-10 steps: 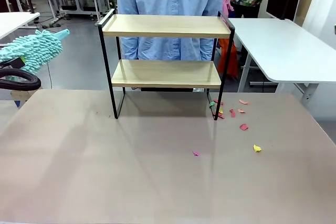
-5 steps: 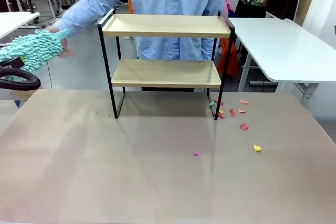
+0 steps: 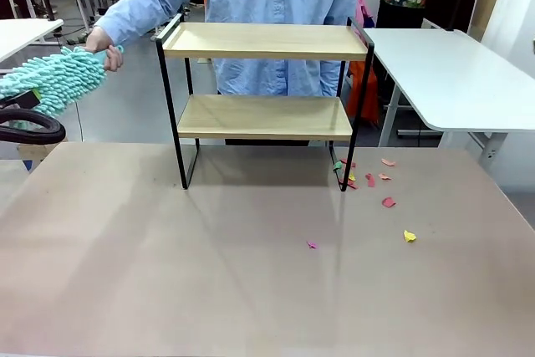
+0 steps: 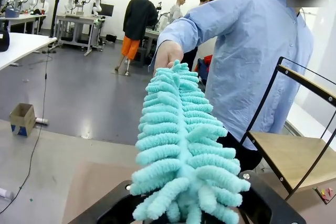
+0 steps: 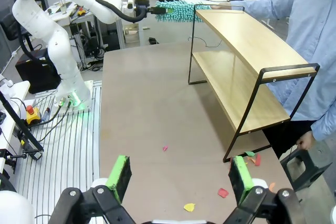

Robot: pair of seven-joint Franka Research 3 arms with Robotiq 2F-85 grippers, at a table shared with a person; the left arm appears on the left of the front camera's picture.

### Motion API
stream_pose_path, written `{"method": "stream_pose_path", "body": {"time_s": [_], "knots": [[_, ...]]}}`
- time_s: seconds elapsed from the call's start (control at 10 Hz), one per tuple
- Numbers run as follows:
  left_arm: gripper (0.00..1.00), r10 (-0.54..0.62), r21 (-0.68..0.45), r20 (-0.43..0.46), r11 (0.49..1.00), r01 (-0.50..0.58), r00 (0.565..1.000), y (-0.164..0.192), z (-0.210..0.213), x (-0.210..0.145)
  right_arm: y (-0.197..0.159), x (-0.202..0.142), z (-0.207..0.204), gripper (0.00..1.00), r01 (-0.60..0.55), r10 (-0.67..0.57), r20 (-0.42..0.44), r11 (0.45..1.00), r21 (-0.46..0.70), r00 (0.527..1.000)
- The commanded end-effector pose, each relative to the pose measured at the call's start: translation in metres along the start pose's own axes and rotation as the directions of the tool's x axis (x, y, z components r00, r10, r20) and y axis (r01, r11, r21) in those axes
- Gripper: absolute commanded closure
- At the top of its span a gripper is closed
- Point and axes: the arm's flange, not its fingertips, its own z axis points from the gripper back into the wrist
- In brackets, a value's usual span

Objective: Clean the shelf.
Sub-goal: Hand the Duster back to the human.

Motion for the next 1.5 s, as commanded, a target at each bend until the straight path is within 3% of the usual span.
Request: {"method": "stream_pose_path", "body": {"time_s": [0.0,0.1,0.2,0.3,0.6,1.0,1.4], "knots": [[0.83,0.006,-0.002,0.010,1.000,-0.006,1.000,-0.001,0.002,0.002,-0.001,0.002,0.000,0.00,-0.022,0.022,0.026,1.000,-0.001,0.999],[0.25,0.000,0.000,0.000,1.000,0.000,1.000,0.000,0.000,0.000,-0.001,0.002,0.000,0.00,-0.022,0.022,0.026,1.000,-0.001,0.999],[0.26,0.004,-0.003,-0.014,1.000,-0.004,1.000,-0.006,0.008,0.006,-0.001,0.002,0.000,0.00,-0.022,0.022,0.026,1.000,-0.001,0.999],[0.00,0.041,0.007,-0.029,0.999,-0.041,0.999,-0.008,0.015,0.015,-0.001,0.002,0.000,0.00,-0.022,0.022,0.026,1.000,-0.001,0.999],[0.01,0.189,0.005,-0.096,0.982,-0.190,0.977,-0.013,0.046,0.058,-0.001,0.002,0.000,0.00,-0.022,0.022,0.026,1.000,-0.001,0.999],[0.00,0.318,-0.022,0.039,0.948,-0.317,0.947,0.000,0.108,0.154,-0.001,0.002,0.000,0.00,-0.022,0.022,0.026,1.000,-0.001,0.999],[0.00,0.401,-0.013,0.061,0.916,-0.401,0.914,0.030,0.124,0.179,-0.001,0.002,0.000,0.00,-0.022,0.022,0.026,1.000,-0.001,0.999]]}}
